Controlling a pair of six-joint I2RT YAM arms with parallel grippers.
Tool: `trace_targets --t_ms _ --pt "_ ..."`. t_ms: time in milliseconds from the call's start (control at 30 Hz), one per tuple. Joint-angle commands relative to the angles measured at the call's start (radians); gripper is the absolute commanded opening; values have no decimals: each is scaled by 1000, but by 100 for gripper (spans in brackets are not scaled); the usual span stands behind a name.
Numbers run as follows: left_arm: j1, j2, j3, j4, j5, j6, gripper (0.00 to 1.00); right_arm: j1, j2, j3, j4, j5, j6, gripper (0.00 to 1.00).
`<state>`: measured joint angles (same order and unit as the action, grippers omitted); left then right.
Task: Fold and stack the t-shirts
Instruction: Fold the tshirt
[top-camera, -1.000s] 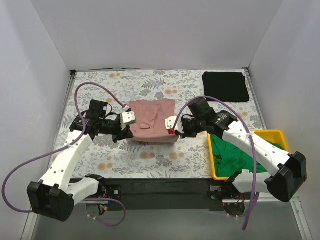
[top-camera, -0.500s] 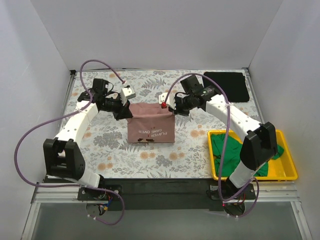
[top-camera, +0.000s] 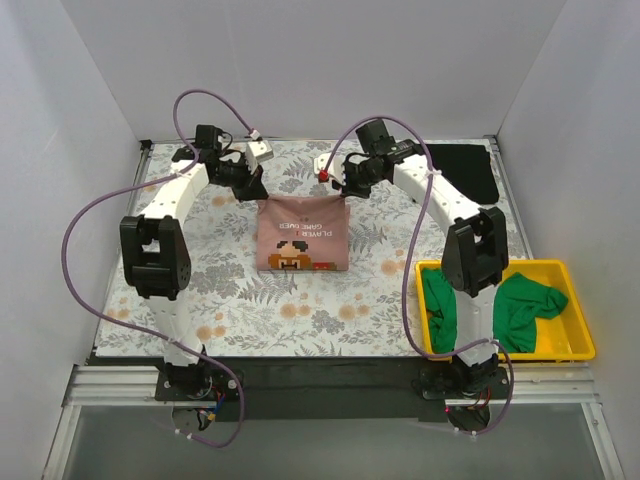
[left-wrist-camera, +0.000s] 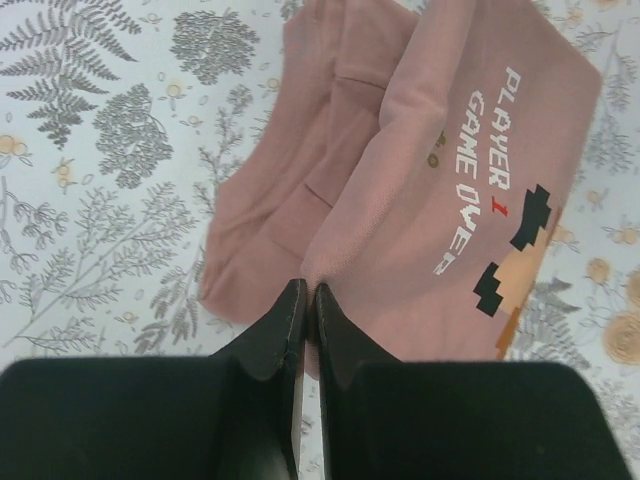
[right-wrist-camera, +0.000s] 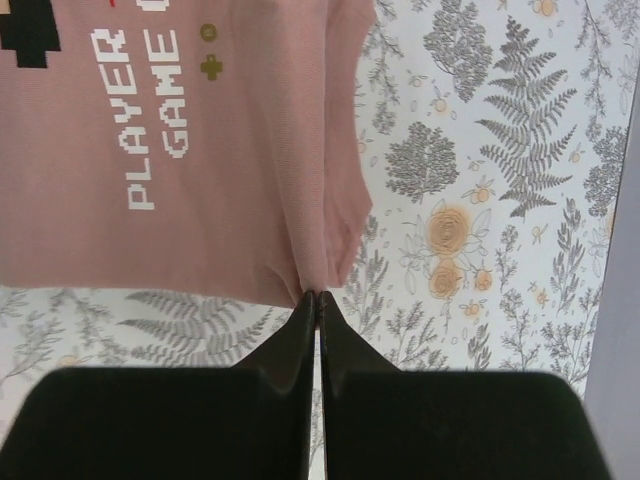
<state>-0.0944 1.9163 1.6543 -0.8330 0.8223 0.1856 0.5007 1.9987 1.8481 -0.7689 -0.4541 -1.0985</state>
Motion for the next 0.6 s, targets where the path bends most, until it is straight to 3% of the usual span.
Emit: trace_targets --t_ms 0,100,300,567 --pt "5 55 67 81 3 -9 0 -27 83 121 -26 -15 -84 1" --pt "5 124 84 176 -20 -26 0 -39 159 169 -23 -12 -113 1" --pt "5 275 165 201 -51 -37 0 -45 276 209 -13 12 -138 1" --pt "5 320 167 264 -92 -71 0 -54 338 244 22 64 -126 1"
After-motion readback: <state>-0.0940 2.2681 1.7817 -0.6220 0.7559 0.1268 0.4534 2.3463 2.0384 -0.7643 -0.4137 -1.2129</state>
